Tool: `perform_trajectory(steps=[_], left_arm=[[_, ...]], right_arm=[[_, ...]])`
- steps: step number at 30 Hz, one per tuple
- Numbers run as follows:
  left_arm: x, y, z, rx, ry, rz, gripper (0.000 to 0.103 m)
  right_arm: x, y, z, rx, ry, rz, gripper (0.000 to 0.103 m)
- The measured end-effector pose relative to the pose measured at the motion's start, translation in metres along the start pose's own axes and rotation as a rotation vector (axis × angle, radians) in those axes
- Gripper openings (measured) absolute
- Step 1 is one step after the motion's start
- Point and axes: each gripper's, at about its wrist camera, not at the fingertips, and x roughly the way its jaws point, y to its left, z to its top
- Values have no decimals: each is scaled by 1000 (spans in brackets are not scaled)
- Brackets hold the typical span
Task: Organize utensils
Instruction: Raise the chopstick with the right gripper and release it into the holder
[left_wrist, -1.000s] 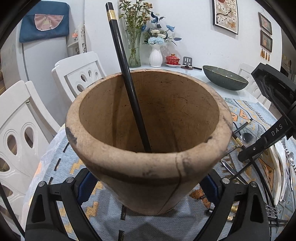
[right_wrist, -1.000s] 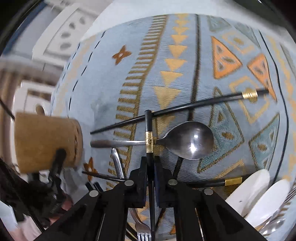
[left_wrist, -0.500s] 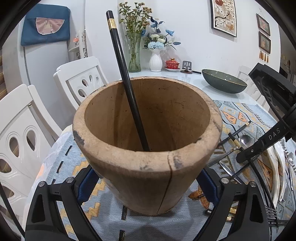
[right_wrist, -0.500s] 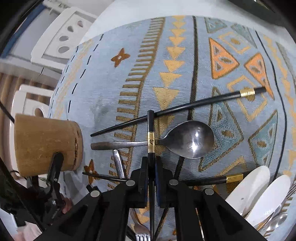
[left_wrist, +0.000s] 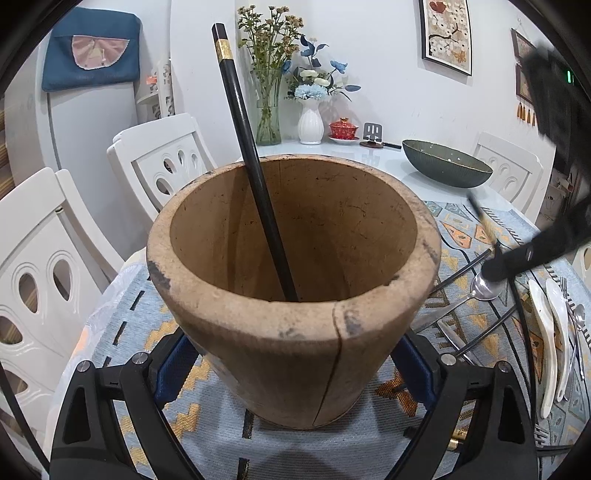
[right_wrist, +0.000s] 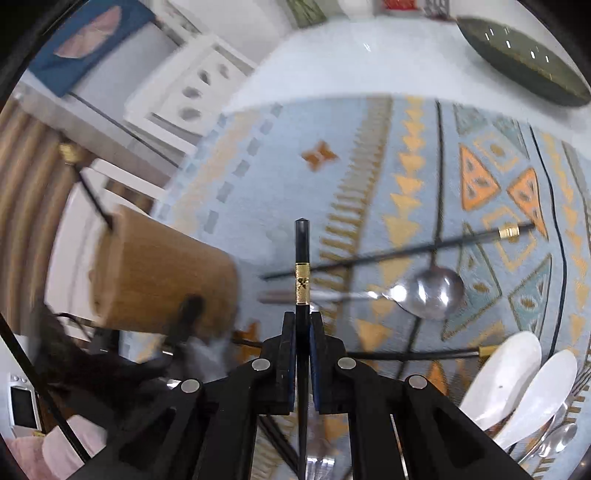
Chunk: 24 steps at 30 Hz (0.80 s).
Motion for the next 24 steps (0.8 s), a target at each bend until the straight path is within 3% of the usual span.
perform_trajectory(steps=[18,24], left_arm=[[0,0,-1,-1,1,-1,94],[-1,-1,0,-3,3,-4,94]], right_arm=[[-141,106,65,-197,-414,101,6],[-168,141,77,-271,-537,120,6]])
